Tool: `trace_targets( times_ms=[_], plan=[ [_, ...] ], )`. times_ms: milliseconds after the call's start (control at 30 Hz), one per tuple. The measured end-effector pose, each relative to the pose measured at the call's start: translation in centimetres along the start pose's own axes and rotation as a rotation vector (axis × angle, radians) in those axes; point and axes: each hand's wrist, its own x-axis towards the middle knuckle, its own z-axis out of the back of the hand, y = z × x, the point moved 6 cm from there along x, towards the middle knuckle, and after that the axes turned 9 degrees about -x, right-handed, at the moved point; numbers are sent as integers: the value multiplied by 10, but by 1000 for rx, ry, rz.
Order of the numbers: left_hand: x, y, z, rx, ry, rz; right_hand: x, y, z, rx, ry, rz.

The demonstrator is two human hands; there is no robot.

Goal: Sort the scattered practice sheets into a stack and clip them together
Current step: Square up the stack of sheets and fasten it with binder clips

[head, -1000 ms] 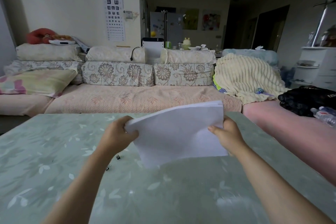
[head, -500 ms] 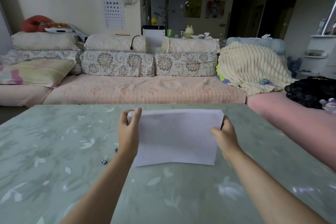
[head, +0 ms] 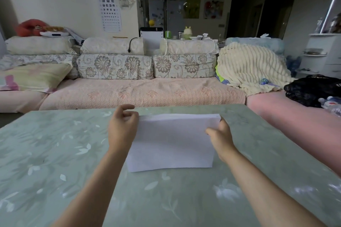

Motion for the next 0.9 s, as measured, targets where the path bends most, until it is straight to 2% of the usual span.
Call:
trace_targets(
  times_ms=[67,133,200,267,333,467,600,800,900],
  plan=[
    [0,-22,-6,367,16,-286,1,0,1,-14,15,-4],
    [-14,-47,-36,594,76,-632,-1,2,0,-13,33,-3],
    [-37,-58,-84,718,300,-796,-1,3,1,14,28,4],
    [-61,-51,-131,886,544,-805,-1,3,2,37,26,6],
    [-75,-42,-157,1018,622,-828,-2,4,3,53,41,24],
    [-78,-40,-166,1011,568,-962,-2,5,2,73,78,46],
    [-73,-36,-161,948,590,-1021,4,6,7,-21,77,43],
    [-23,-26,-85,1009,475,-819,4,4,7,-61,70,10],
    [-2,-18,-33,923,372,-698,4,4,6,-45,54,-10]
  ],
)
